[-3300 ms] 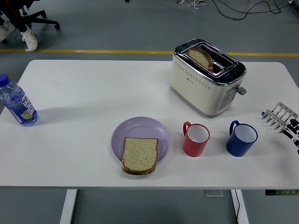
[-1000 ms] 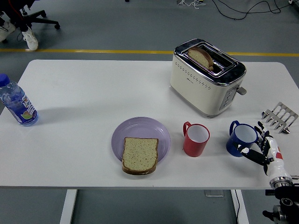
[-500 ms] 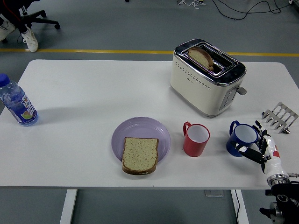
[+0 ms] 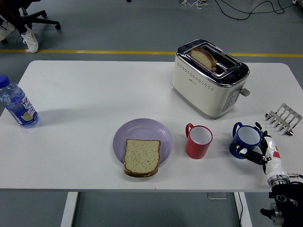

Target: Pick up the cup,pour liquid into bread,place the cup on the desk

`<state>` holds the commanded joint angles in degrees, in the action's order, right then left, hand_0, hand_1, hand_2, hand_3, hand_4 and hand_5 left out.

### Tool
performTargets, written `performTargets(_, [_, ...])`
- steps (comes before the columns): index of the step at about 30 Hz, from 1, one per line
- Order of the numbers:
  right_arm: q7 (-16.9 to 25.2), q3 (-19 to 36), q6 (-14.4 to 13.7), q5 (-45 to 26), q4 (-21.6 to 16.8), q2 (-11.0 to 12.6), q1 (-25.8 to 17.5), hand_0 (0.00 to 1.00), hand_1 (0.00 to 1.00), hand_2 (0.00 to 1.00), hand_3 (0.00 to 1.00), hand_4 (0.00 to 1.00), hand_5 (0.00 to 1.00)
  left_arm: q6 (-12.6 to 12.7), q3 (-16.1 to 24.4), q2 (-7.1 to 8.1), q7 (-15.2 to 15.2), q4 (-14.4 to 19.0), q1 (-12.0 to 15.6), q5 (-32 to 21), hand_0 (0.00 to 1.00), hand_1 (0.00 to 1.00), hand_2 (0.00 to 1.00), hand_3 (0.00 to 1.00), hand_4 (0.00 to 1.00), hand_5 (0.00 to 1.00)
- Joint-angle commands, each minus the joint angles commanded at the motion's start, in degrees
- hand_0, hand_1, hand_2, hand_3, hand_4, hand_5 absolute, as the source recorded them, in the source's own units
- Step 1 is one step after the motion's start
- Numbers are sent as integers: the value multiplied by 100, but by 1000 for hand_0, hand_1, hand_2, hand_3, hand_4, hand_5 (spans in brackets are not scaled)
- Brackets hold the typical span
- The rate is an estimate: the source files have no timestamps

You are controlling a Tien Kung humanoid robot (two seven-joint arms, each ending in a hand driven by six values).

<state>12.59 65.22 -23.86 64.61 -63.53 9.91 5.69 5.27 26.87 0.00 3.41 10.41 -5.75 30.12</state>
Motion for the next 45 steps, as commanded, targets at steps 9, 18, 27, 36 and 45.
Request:
performTargets(9, [29, -25, -10, -2, 75, -11, 60, 881, 829, 921, 935, 998, 91, 1, 13, 0, 0, 0, -6, -2, 624, 598, 607, 558, 375, 986])
performTargets(18, [80, -48, -40, -103, 144, -18, 104, 876, 822, 912, 906, 998, 108, 0, 11, 0, 3, -1, -4, -3, 627, 601, 609, 560, 371, 990])
performTargets(27, [137, -65, -43, -177, 212, -17, 163, 876, 817, 908, 893, 998, 127, 0, 28, 0, 4, 0, -15, 8, 628, 602, 612, 559, 370, 992])
performTargets(36, [139, -72, -22, -281, 264, -23, 186, 851, 775, 851, 817, 991, 164, -2, 33, 0, 5, -1, -17, 10, 628, 604, 613, 559, 362, 997])
performTargets(45, [90, -93, -14, -350, 330, -31, 208, 836, 763, 825, 804, 990, 167, -3, 28, 0, 5, -2, -16, 14, 628, 604, 613, 559, 360, 993])
